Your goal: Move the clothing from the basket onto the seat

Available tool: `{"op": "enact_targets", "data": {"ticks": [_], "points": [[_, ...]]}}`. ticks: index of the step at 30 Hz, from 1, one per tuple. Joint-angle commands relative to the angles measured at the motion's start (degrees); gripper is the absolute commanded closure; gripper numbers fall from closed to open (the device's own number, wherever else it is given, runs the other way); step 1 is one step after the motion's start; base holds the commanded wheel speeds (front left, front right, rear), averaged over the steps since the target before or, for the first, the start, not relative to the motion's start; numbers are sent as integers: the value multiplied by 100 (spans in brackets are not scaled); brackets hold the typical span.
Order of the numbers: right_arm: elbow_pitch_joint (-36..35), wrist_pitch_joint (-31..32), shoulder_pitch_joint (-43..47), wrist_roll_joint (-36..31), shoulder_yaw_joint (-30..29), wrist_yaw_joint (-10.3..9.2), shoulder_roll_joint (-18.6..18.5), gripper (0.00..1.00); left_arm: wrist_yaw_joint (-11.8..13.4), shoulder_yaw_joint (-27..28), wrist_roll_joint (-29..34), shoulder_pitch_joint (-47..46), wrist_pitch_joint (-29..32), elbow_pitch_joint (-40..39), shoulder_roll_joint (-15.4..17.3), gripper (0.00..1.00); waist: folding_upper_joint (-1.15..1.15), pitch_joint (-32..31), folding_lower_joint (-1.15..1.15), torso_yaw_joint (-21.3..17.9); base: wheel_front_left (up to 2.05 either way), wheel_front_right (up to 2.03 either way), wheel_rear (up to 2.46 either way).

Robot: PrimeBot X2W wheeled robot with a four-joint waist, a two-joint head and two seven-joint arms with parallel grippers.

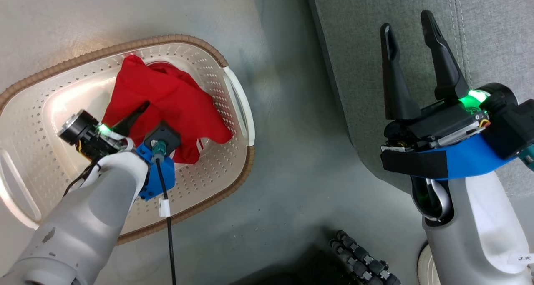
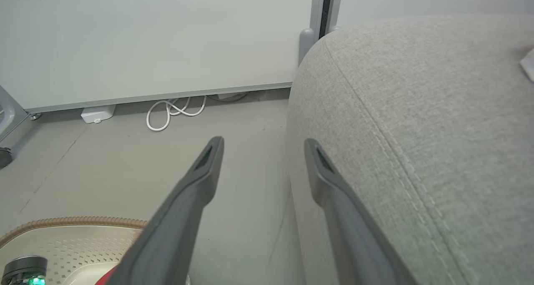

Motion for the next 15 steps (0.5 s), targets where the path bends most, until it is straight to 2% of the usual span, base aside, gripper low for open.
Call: {"op": "enact_targets", "data": {"ticks": [1, 4, 6, 7, 15], "points": [[-36, -27, -32, 46, -20, 1, 7, 0, 35, 25, -32, -127, -33, -8, -31, 0, 0, 4, 0, 7, 0, 0, 0], [-54, -28, -41, 48, -15, 1, 7, 0, 25, 51, -87, -173, -47, 19, -57, 0, 0, 7, 0, 17, 0, 0, 0], [-61, -28, -50, 53, -7, 1, 7, 0, 40, 35, -96, -145, -56, 52, -92, 82, 0, 10, 0, 20, 0, 0, 0], [-64, -28, -55, 50, -2, 1, 7, 0, 63, 25, -103, -105, -58, 63, -115, 100, 0, 14, 0, 21, 0, 0, 0], [-38, -29, -78, -2, -11, 1, 7, 0, -16, 15, -181, -138, -71, 171, -181, 100, 0, -4, 0, 50, 0, 0, 0]]}}
